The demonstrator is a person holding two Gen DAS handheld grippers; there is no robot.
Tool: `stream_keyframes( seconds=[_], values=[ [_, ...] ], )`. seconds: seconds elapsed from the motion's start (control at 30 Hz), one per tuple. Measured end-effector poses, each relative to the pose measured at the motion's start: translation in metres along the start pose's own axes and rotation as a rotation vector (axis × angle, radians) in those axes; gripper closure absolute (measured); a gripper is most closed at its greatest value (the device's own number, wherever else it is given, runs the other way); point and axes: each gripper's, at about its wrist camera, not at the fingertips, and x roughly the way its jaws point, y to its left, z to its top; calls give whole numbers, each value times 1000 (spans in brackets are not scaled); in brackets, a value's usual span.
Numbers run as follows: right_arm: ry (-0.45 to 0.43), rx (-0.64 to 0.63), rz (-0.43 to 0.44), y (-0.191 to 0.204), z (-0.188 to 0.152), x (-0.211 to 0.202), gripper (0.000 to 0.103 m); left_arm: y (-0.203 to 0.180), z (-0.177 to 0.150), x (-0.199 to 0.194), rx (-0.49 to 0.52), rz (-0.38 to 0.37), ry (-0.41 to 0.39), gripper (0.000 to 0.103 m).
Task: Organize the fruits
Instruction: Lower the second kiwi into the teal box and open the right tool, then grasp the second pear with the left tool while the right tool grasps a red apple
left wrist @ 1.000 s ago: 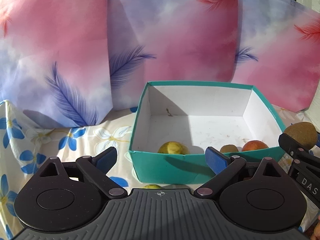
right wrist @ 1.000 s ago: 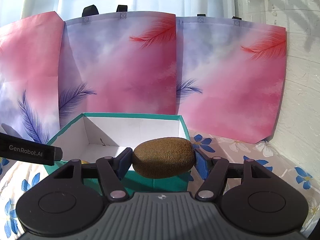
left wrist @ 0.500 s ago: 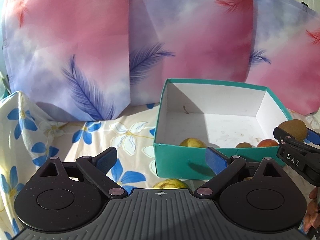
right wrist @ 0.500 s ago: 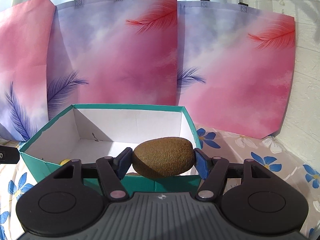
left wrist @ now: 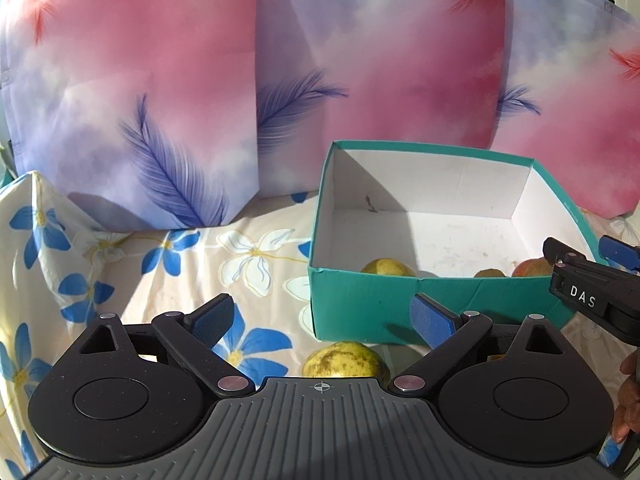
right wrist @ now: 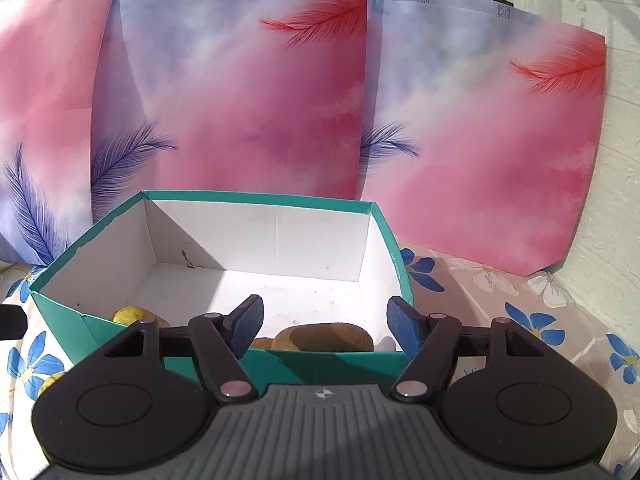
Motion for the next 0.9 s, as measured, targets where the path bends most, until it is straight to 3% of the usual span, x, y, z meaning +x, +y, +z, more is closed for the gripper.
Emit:
stream_keyframes(
  seconds=[0.1,0.23,0.33,0.5,0.9],
  values=[
    [-25,-1,1,0,2,-12,33,3,-7,1,7,-11,-5,5],
    [-72,29,20,-4,-2,-43,19,6,-25,8,28,-26,0,5],
    [-67,72,42,-11,-12,-64,16,7,-44,15,41,-61,9,5],
    [-50,77,22,-20,-26,-82,15,1,-68,29,64,-102,20,5],
    [-22,60,-8,-20,-35,-95,11,-17,-71,54,124,-70,-25,5]
  ],
)
